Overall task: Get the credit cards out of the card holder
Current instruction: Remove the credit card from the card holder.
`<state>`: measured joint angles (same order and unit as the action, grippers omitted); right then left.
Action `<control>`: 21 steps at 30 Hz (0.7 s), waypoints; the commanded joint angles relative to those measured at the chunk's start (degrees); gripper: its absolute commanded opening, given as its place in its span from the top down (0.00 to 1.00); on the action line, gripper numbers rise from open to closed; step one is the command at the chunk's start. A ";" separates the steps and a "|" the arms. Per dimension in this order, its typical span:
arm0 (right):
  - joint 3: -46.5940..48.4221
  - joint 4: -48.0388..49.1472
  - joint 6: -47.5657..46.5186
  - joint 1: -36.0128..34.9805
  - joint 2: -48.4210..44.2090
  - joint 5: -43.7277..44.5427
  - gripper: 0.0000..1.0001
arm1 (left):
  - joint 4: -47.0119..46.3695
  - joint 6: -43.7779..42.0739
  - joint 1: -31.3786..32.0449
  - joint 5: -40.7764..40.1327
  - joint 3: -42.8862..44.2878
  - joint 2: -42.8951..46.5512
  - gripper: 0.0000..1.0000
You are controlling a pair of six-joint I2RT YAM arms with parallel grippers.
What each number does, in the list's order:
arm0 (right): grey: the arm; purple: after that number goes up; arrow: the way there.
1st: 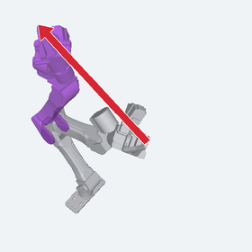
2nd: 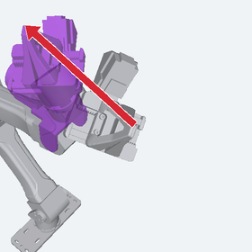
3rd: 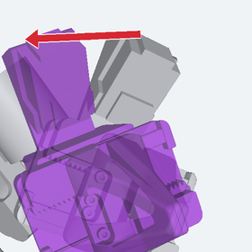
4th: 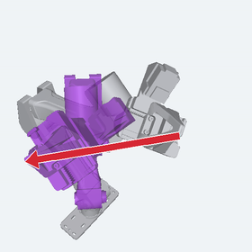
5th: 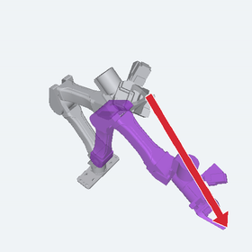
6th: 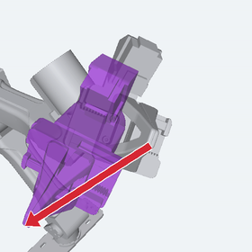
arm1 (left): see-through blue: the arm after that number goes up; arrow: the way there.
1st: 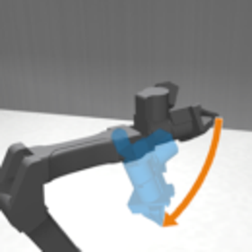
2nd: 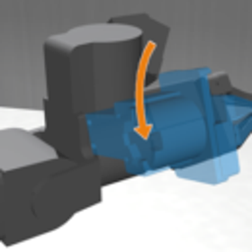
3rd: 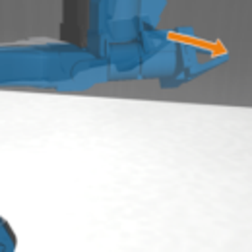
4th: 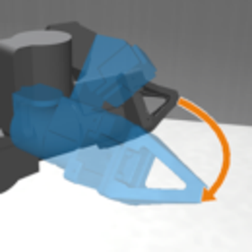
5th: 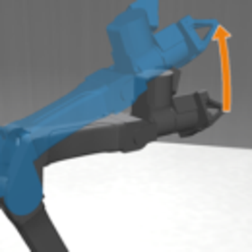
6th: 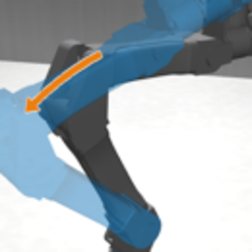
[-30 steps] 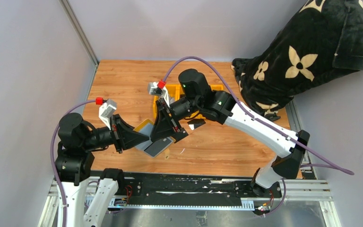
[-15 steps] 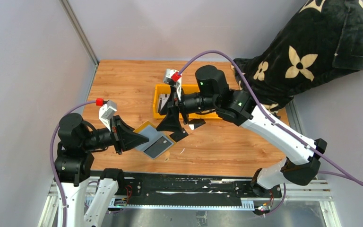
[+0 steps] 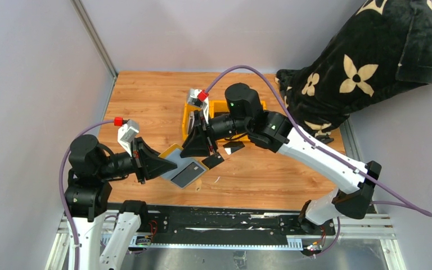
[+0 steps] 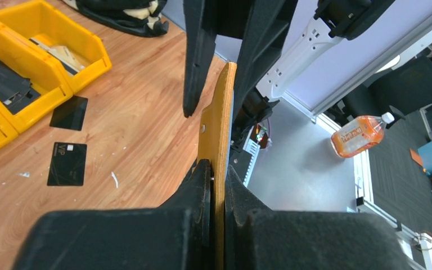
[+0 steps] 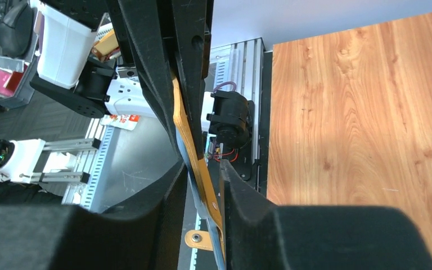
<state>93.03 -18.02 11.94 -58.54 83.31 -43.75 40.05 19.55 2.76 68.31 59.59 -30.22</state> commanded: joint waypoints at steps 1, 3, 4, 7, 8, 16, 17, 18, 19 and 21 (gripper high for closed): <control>-1.71 5.14 3.89 -1.29 1.09 -3.03 0.75 | 0.79 -1.53 0.14 -0.92 0.77 0.01 1.00; -1.55 4.95 4.60 -1.39 1.36 -3.01 0.83 | 1.86 -3.01 0.18 -2.00 1.15 -0.22 1.00; -1.48 4.93 4.67 -1.58 1.47 -2.95 0.83 | 2.00 -3.35 0.14 -2.60 1.30 -0.27 1.00; -1.28 4.79 4.42 -2.58 1.51 -1.78 0.84 | 2.28 -4.84 0.18 -6.66 1.53 -0.21 1.00; -1.21 4.53 4.37 -3.06 1.51 -0.77 0.84 | 2.39 -5.46 0.14 -8.65 1.65 -0.19 1.00; -0.86 4.40 7.46 -4.58 2.94 5.76 0.95 | 3.34 -9.82 0.14 -23.34 2.24 -0.13 1.00; -1.19 5.15 8.22 -4.71 3.08 5.92 0.93 | 3.36 -9.88 0.14 -24.33 2.22 -0.03 1.00; -1.46 5.82 8.86 -4.80 3.21 5.95 0.87 | 3.36 -10.07 0.14 -24.42 2.18 0.00 1.00; -1.66 6.66 9.47 -4.96 3.44 5.83 0.81 | 3.37 -10.22 0.14 -24.19 2.07 0.11 1.00; -1.56 7.42 9.57 -5.53 3.93 5.53 0.76 | 3.37 -10.06 0.14 -23.46 1.87 0.40 1.00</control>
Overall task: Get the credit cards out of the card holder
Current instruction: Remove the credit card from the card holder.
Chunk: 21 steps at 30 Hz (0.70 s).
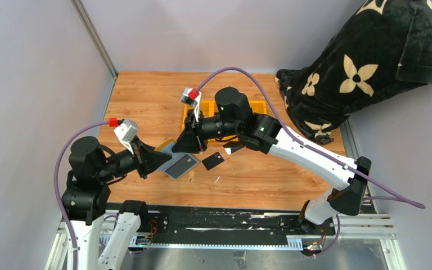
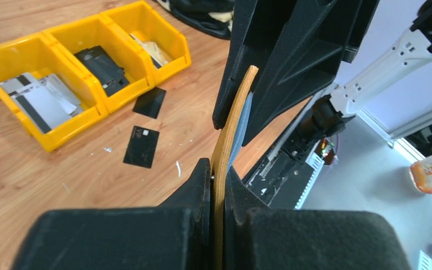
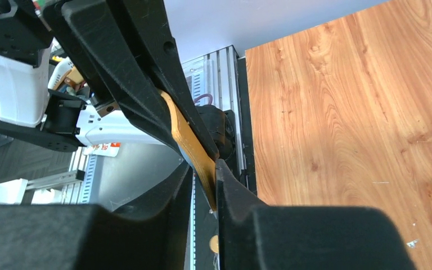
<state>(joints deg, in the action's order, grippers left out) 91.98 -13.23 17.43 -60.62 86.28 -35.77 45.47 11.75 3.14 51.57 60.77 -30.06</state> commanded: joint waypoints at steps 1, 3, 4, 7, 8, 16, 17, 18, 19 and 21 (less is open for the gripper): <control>-0.31 2.82 4.09 -3.66 1.20 -2.57 0.74 | -2.06 -2.32 -0.24 -6.31 0.59 0.41 1.00; 0.34 3.03 4.26 -4.10 1.95 -3.41 0.73 | -2.06 -2.54 -0.24 -6.39 0.56 0.74 1.00; 0.71 3.04 4.34 -4.15 2.27 -4.13 0.74 | -2.01 -2.74 -0.24 -6.43 0.61 0.87 1.00; 1.54 2.43 4.31 -4.15 2.54 -3.52 0.89 | -1.82 -2.58 -0.23 -5.63 0.83 0.89 1.00; 1.73 2.20 4.22 -4.15 2.43 -3.06 0.93 | -1.80 -2.49 -0.19 -5.31 0.82 0.81 1.00; -0.63 2.25 5.41 -1.13 -2.16 4.66 1.00 | -0.48 -2.39 -0.24 -3.64 1.32 0.98 0.47; -1.89 3.41 6.21 -0.08 -3.84 5.23 1.00 | -0.52 -2.13 -0.24 -2.52 1.26 1.24 0.43; -3.41 5.14 7.32 0.71 -5.17 5.73 1.00 | -0.52 -1.82 -0.24 -1.32 1.07 1.54 0.40; -5.77 8.07 9.25 1.43 -6.51 6.12 1.00 | -0.52 -1.38 -0.24 0.49 0.62 1.80 0.37; -9.42 12.29 12.63 2.66 -9.10 6.80 1.00 | -0.92 -1.04 -0.22 1.89 0.08 2.45 0.35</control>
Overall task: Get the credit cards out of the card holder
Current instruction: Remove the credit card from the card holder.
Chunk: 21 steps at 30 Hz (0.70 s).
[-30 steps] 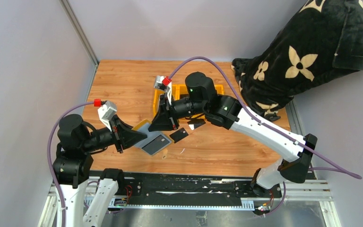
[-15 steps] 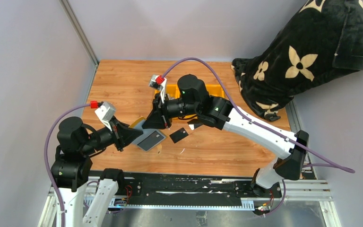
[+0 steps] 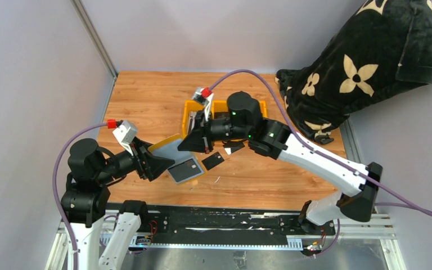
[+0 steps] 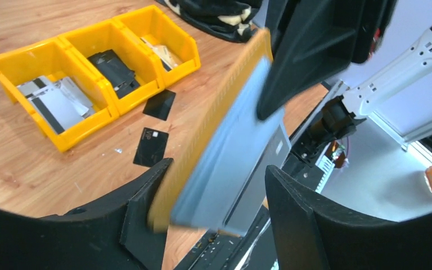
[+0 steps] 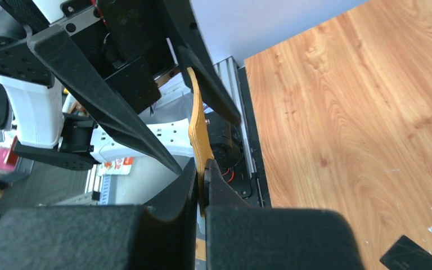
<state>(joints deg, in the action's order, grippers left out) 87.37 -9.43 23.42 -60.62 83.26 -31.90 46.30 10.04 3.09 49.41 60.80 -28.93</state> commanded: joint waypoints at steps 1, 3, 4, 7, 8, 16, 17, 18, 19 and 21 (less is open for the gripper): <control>-6.15 8.85 7.63 2.92 -7.07 4.32 1.00 | -2.21 0.60 -0.19 3.69 -0.09 1.80 0.36; -7.56 8.91 8.79 2.96 -8.63 6.85 1.00 | -3.50 0.51 -0.19 1.00 -0.34 2.78 0.42; -8.66 8.91 10.09 2.92 -9.20 8.64 1.00 | -4.88 0.69 -0.19 -0.26 -0.61 3.52 0.44; -12.84 14.17 14.01 2.88 -11.46 11.58 1.00 | -8.93 3.90 -0.19 0.44 -2.30 5.14 0.47; -14.87 17.13 15.90 2.88 -12.18 11.89 1.00 | -10.56 6.18 -0.19 1.92 -3.18 5.45 0.45; -21.67 35.94 25.50 2.88 -15.30 8.78 1.00 | -22.33 26.62 -0.19 10.09 -9.57 6.58 0.18; -22.08 37.55 26.05 2.88 -15.66 9.07 1.00 | -23.60 28.49 -0.19 10.40 -9.98 6.68 0.18; -22.92 39.85 27.13 2.88 -15.94 9.27 1.00 | -24.86 30.25 -0.16 10.56 -10.61 7.04 0.18; -23.47 41.51 27.80 2.88 -16.08 9.33 1.00 | -25.34 31.05 -0.19 10.54 -11.09 7.24 0.18; -24.60 44.19 29.01 2.88 -16.33 9.96 1.00 | -26.53 33.04 -0.19 10.93 -11.98 7.54 0.19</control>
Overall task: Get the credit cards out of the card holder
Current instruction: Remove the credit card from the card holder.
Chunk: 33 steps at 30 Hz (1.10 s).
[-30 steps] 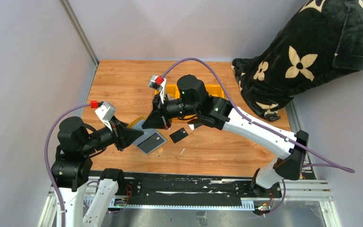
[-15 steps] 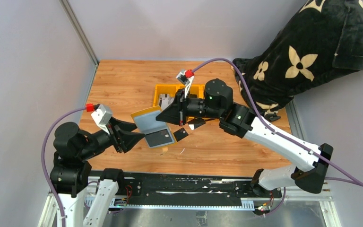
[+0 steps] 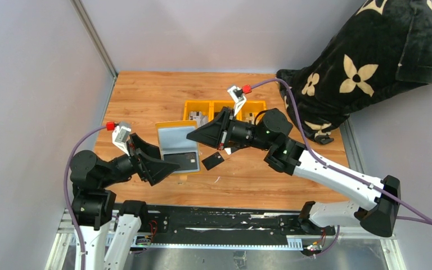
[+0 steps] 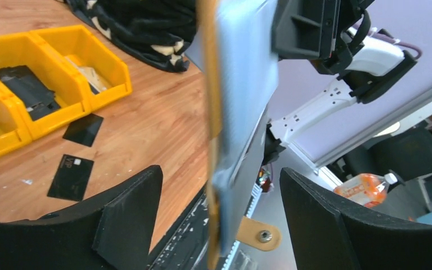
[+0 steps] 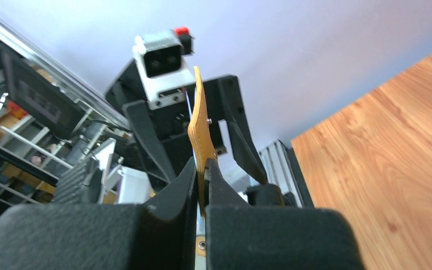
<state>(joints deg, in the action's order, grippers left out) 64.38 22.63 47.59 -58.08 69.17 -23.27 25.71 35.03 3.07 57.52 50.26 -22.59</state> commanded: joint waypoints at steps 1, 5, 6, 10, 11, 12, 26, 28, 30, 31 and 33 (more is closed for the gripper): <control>-2.40 13.40 5.36 0.34 -2.34 1.72 1.00 | -7.91 10.57 -0.17 3.24 -2.22 1.34 0.20; -5.71 17.87 6.47 0.02 -2.42 3.94 1.00 | -13.40 16.98 -0.17 4.55 -3.71 1.49 0.52; -6.34 18.87 6.42 -0.20 -2.15 4.09 1.00 | -13.86 17.04 -0.17 4.57 -3.51 1.23 0.62; -7.16 19.81 4.23 -0.71 -0.66 2.33 0.92 | -9.29 12.63 -0.16 2.43 -1.73 -0.06 0.87; -7.01 19.00 3.06 -0.65 -0.42 1.46 0.85 | -6.64 9.90 -0.15 1.87 -0.98 -0.42 0.91; -6.76 17.21 1.22 -0.63 -0.31 0.36 0.77 | -3.43 6.04 -0.17 1.37 0.08 -1.12 0.93; 10.85 -25.24 -35.06 -0.73 2.41 -7.83 0.34 | 24.14 -28.94 -0.17 -1.78 12.84 -7.68 1.00; 11.66 -26.83 -37.92 -1.31 2.29 -7.67 0.37 | 24.13 -29.62 -0.12 -2.04 12.99 -7.43 1.00; 12.80 -28.89 -40.40 -2.21 2.52 -7.76 0.40 | 24.12 -29.77 -0.17 -2.23 13.10 -7.47 1.00; 13.32 -29.58 -41.44 -2.74 2.65 -7.69 0.40 | 24.12 -29.75 -0.17 -2.26 13.12 -7.59 1.00; 14.39 -31.03 -43.82 -4.19 3.35 -6.72 0.41 | 24.12 -29.62 -0.17 -2.07 13.34 -7.80 1.00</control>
<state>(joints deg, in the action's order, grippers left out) 75.35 -2.00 12.43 -59.46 72.12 -31.24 48.77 7.88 3.07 55.68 62.04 -30.22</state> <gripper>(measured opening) 0.598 0.058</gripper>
